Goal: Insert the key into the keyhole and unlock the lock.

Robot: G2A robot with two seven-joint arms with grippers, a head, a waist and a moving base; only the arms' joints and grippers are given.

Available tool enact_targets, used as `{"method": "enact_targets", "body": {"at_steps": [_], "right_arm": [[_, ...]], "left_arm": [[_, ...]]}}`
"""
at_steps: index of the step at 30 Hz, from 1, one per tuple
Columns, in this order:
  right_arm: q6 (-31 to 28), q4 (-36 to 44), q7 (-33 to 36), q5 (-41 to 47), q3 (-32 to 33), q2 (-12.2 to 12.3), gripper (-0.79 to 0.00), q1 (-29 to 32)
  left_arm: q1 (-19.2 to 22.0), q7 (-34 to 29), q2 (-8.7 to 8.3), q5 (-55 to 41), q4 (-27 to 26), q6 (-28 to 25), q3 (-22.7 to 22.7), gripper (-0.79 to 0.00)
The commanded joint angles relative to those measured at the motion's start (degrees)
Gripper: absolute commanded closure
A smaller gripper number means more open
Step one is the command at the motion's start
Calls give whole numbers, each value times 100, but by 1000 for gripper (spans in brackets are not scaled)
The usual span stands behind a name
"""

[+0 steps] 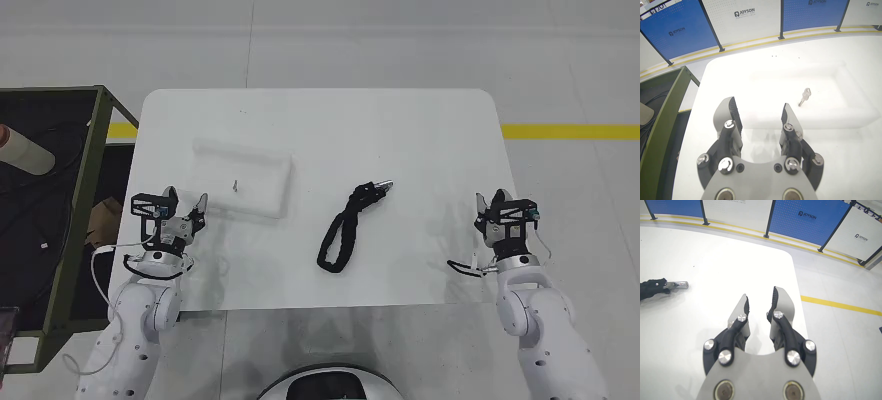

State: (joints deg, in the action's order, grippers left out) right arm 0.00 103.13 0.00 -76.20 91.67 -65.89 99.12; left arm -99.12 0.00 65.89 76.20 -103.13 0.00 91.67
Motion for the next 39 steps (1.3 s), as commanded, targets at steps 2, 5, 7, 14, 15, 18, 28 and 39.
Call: {"method": "enact_targets", "body": {"at_steps": [2,5,7,14,15,18,28,39], "right_arm": [[0,0,0,0,0,0,-260,0],[0,0,0,0,0,0,-260,0],[0,0,0,0,0,0,-260,0],[0,0,0,0,0,0,-260,0],[0,0,0,0,0,0,-785,0],[0,0,0,0,0,0,-785,0],[0,0,0,0,0,0,-785,0],[0,0,0,0,0,0,-785,0]], "left_arm": [[0,0,0,0,0,0,0,-474],[0,0,0,0,0,0,0,-474],[0,0,0,0,0,0,0,-474],[0,0,0,0,0,0,0,-474],[2,-54,0,-38,16,-48,-9,-785],[296,-884,-27,-318,-107,-451,105,-785],[2829,-6307,-205,-2753,83,-1520,297,-785],[5164,-8800,-411,-4025,2049,-1559,-1504,-493]]}}
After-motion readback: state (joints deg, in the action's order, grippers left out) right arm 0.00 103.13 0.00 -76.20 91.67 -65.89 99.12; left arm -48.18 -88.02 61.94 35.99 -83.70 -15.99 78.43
